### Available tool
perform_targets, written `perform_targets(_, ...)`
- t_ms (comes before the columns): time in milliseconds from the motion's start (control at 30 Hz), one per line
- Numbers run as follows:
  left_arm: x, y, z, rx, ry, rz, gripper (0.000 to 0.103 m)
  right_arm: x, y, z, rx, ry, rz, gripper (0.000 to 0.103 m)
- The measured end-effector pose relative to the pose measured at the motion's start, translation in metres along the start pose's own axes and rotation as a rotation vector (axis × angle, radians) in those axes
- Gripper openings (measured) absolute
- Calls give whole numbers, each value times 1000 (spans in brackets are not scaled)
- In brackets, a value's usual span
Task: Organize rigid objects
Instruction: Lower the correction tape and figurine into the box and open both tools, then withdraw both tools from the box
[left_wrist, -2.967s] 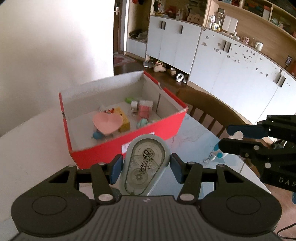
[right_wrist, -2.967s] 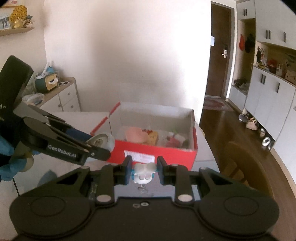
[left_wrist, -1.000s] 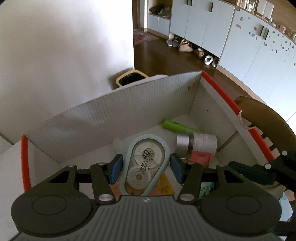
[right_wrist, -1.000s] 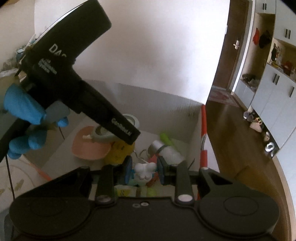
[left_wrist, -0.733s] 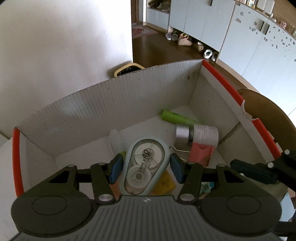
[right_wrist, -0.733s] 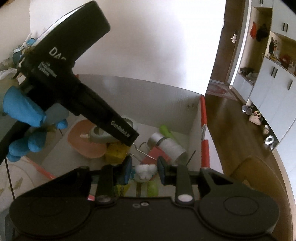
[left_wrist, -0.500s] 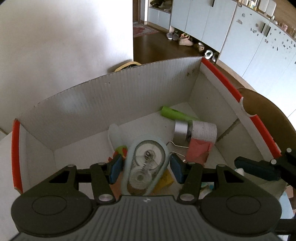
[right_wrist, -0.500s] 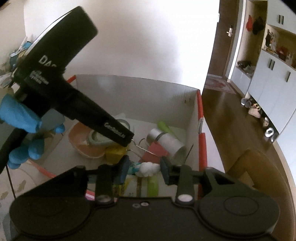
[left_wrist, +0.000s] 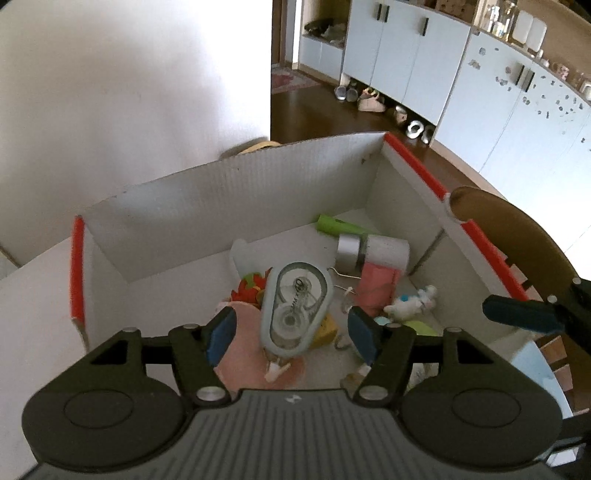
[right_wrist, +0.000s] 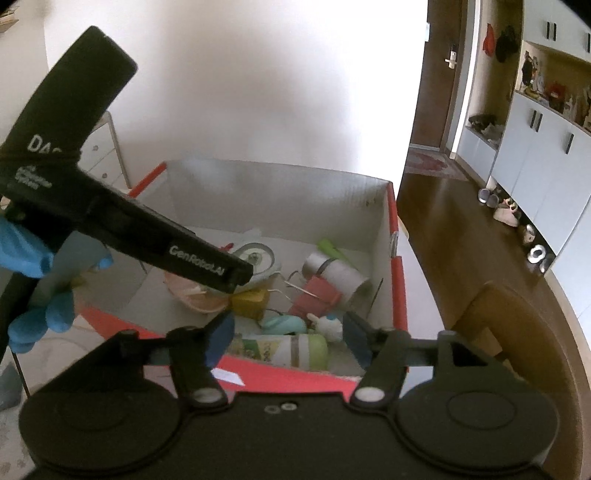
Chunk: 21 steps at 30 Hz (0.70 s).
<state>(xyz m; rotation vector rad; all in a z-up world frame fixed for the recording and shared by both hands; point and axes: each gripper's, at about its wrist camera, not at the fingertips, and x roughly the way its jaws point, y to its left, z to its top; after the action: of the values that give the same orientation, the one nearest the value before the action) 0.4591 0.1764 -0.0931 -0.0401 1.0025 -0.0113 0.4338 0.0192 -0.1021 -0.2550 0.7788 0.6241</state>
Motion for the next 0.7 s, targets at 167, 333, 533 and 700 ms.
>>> perform_targets(167, -24, -2, -9, 9, -38, -12, 72, -15, 2, 1, 10, -21, -12, 70)
perform_targets(333, -46, 0, -20, 2, -68, -19, 72, -32, 3, 0, 25, -43, -23, 78)
perform_targets(533, -70, 1, -36, 4, -96, -11, 75, -53, 3, -6, 47, -79, -26, 85)
perform_targets(700, -90, 2, -52, 0, -127, -22, 79, -71, 7, -13, 51, -115, -30, 91)
